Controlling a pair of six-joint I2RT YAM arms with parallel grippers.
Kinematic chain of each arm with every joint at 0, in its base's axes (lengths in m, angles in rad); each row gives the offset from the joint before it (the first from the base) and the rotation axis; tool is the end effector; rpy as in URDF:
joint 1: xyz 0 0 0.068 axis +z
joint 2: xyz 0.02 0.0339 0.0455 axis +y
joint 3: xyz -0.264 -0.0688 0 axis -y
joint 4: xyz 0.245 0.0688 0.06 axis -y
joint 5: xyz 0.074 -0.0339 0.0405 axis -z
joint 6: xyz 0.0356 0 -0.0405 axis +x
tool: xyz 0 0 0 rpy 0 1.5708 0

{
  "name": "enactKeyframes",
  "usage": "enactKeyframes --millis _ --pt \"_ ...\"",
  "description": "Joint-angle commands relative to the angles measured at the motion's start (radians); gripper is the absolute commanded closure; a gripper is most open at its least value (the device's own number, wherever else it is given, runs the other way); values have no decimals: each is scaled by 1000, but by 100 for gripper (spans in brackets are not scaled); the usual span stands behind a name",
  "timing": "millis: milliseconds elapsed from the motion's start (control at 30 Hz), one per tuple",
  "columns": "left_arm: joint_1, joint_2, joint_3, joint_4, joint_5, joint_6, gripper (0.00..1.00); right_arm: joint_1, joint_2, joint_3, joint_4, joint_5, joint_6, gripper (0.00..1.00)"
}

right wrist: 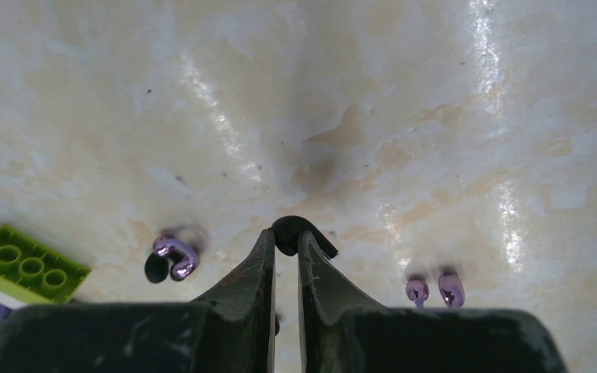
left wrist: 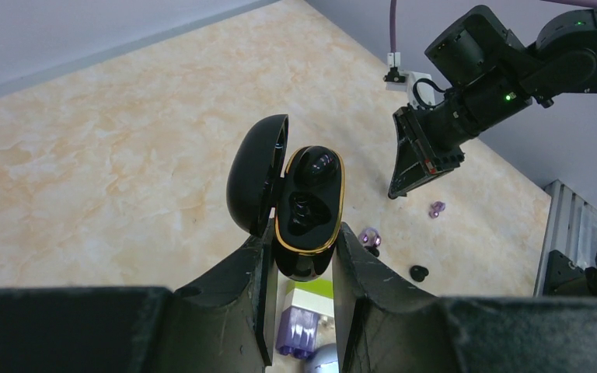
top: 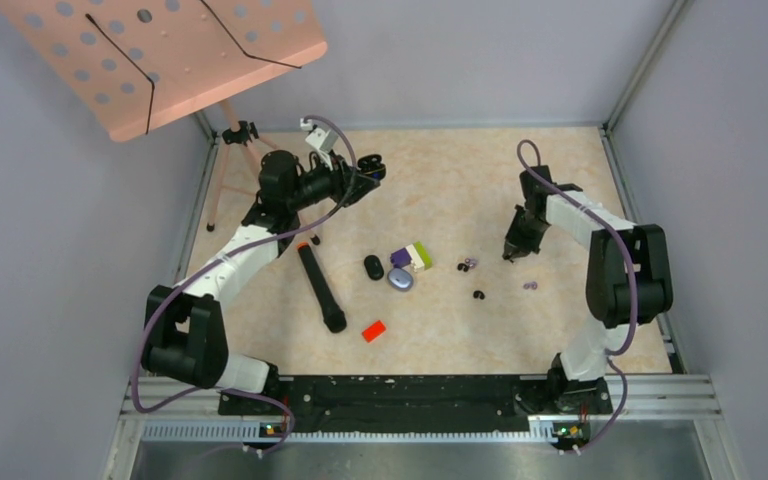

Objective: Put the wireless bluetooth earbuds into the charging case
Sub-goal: Place the earbud at the center of the board.

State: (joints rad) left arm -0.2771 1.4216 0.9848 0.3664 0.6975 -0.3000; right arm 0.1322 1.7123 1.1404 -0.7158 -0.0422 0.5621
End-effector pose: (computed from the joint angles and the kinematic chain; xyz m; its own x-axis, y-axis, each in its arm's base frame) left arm 0.3104 -0.1120 0.3182 -0.3087 -0.1477 -0.9396 0.7691 0.5425 -0.3380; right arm 0.3233 0.0445 0.1875 -0.8818 0.4199 -0.2148 0.3860 0.9041 0.1831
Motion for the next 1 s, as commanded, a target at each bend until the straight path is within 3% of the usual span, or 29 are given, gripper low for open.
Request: enactKeyframes --millis 0,133,267,533,667,833,967 --pt "5 -49 17 -29 -10 37 100 -9 40 -9 29 16 43 100" --pt "9 -46 21 -32 -12 39 100 -9 64 -12 42 9 46 98" --pt "9 -42 26 -28 -9 33 100 -9 79 -8 54 -19 35 78" --pt "10 -40 23 -5 -13 14 100 -17 -50 85 -63 -61 -15 75" --pt "11 -35 20 2 -12 5 100 -20 -96 88 -56 -115 -148 72" --pt "10 -35 16 18 -15 -12 100 -23 -44 140 -40 -306 -517 69" --pt "10 -45 4 22 -19 -13 100 -18 42 222 -104 -194 -662 68"
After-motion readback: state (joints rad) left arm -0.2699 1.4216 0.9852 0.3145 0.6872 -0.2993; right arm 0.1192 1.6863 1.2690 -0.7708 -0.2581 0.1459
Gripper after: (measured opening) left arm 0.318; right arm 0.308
